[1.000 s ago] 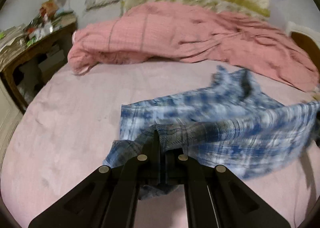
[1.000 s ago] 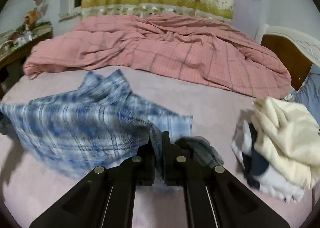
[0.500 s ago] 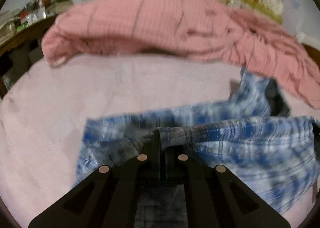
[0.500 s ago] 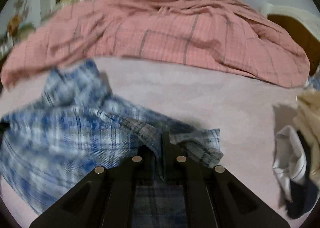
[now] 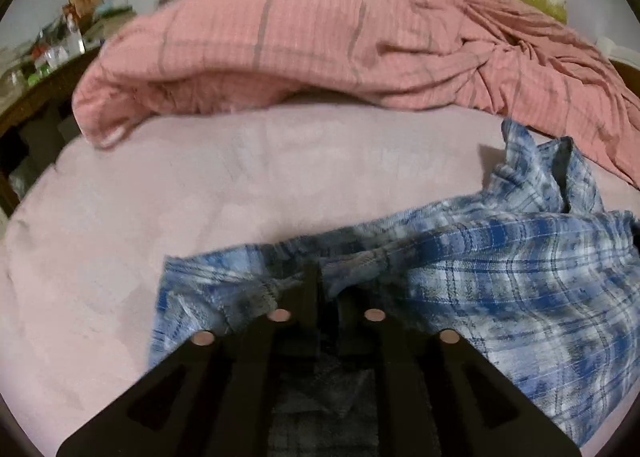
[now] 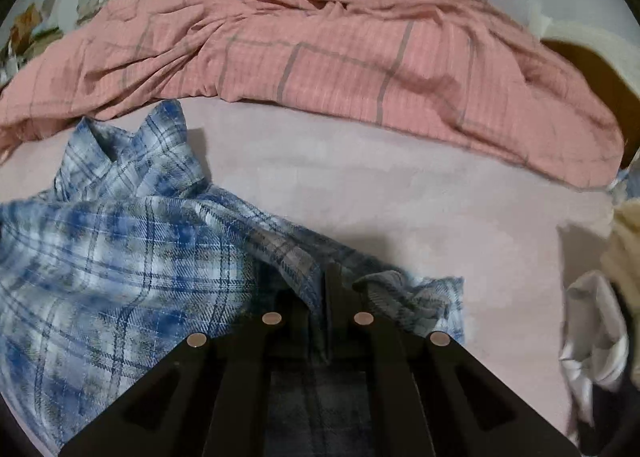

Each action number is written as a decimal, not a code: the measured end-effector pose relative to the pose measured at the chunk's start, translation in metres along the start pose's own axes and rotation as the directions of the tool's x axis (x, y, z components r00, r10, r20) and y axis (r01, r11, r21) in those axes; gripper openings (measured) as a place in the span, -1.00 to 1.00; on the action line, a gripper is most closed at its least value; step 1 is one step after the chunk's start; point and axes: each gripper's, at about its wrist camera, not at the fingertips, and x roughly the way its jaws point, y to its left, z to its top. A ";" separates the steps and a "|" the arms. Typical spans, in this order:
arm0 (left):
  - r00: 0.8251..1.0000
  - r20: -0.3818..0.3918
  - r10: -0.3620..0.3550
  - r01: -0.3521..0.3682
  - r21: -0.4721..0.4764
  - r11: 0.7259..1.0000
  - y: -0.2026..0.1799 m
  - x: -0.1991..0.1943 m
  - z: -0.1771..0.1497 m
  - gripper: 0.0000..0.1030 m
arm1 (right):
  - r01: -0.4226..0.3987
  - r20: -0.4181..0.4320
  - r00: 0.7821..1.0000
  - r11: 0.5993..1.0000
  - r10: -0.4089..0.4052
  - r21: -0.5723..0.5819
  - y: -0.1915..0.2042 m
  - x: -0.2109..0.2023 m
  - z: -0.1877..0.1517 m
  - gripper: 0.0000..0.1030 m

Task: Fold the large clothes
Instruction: 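Lay the shirt back down and open both grippers to spread it flat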

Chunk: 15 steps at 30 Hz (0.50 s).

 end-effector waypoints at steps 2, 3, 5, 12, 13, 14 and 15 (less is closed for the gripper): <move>0.999 0.032 0.032 -0.032 -0.007 0.999 0.002 -0.012 0.004 0.23 | 0.035 0.031 0.999 0.999 -0.035 0.003 -0.001 -0.008 0.003 -0.34; 0.997 0.057 0.045 -0.044 -0.018 0.999 0.005 -0.019 0.006 0.77 | 0.039 0.064 0.997 0.999 -0.040 0.017 -0.003 -0.016 0.005 0.21; 0.988 0.139 0.072 -0.070 -0.023 0.997 0.007 -0.039 0.010 0.94 | 0.032 0.116 0.992 0.998 -0.038 0.056 -0.011 -0.032 0.008 0.65; 0.989 0.129 -0.071 0.066 0.041 0.997 -0.008 -0.077 0.014 0.97 | -0.118 0.064 0.992 0.981 0.109 0.155 -0.031 -0.068 0.023 0.67; 0.991 0.099 -0.092 0.085 0.069 0.994 -0.018 -0.081 0.014 0.98 | -0.153 0.016 0.988 0.979 0.152 0.137 -0.027 -0.068 0.025 0.67; 0.994 0.073 -0.085 0.078 0.088 0.993 -0.029 -0.082 0.012 0.98 | -0.208 -0.029 0.977 0.973 0.212 0.103 -0.020 -0.070 0.023 0.67; 0.995 0.044 -0.087 0.082 0.111 0.990 -0.040 -0.084 0.010 0.98 | -0.267 -0.065 0.960 0.962 0.271 0.061 -0.009 -0.073 0.021 0.67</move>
